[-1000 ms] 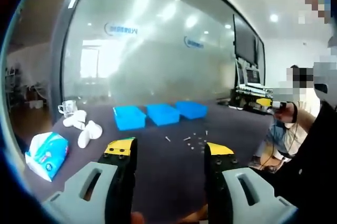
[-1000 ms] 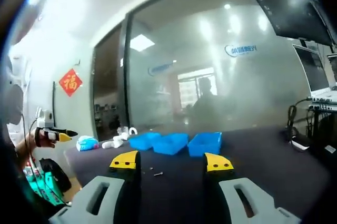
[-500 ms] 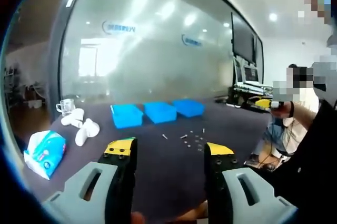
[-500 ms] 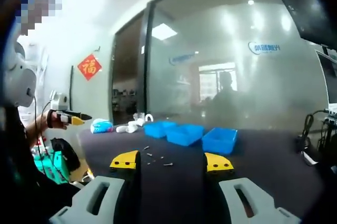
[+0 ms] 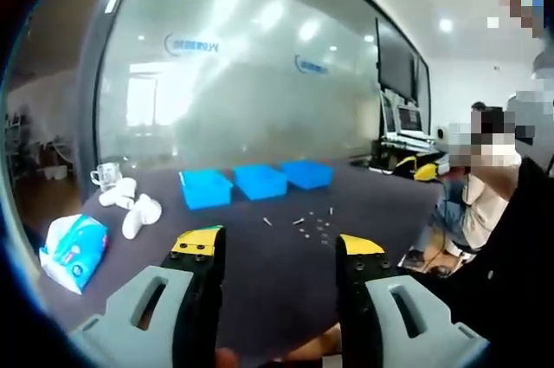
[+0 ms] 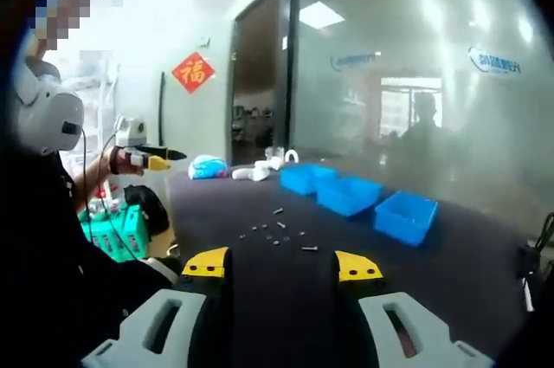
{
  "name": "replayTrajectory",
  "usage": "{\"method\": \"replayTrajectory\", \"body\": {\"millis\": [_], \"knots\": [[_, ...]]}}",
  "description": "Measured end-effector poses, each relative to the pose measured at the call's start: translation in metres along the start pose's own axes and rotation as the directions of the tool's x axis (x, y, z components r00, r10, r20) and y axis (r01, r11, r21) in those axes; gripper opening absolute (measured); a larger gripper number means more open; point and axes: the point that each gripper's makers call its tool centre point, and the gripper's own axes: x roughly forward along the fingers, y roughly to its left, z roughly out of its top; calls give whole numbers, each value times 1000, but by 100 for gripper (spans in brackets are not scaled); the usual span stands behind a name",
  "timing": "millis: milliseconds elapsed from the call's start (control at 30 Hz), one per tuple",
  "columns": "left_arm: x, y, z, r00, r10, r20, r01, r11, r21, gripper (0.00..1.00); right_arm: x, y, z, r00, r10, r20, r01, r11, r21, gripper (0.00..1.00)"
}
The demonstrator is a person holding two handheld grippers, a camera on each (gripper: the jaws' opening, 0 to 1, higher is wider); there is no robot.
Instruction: Sort the screws, nuts, and washers into the corresponding bins
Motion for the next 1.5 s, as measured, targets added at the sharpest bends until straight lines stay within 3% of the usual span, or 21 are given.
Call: {"method": "replayTrajectory", "body": {"millis": [200, 300, 533, 667, 1033, 1233, 1367, 1500], "knots": [[0, -7, -8, 1000, -18, -20, 18, 1000, 2, 49, 22, 4, 13, 991, 103, -81, -106, 994, -39, 39], [-1, -9, -10, 999, -24, -26, 24, 1000, 1, 49, 34, -4, 18, 988, 93, -124, -109, 986, -128, 36], [-3, -4, -11, 1000, -4, -20, 4, 1000, -13, 49, 63, -2, 30, 967, 156, -202, -191, 967, -168, 35], [-4, -2, -12, 1000, 1, -16, -2, 1000, -20, 49, 84, -2, 33, 944, 190, -268, -254, 940, -228, 34], [-10, 11, -16, 999, 32, 7, -32, 998, -48, 49, 136, 1, 32, 890, 239, -388, -353, 900, -256, 33], [-12, 15, -18, 999, 32, 4, -32, 998, -49, 49, 170, 1, 32, 870, 244, -428, -373, 894, -249, 29], [-12, 15, -18, 1000, 30, 8, -30, 998, -48, 49, 187, 2, 30, 846, 255, -467, -397, 887, -235, 29], [-12, 15, -21, 1000, 30, 6, -30, 998, -54, 49, 202, 5, 19, 807, 255, -533, -438, 864, -248, 28]]}}
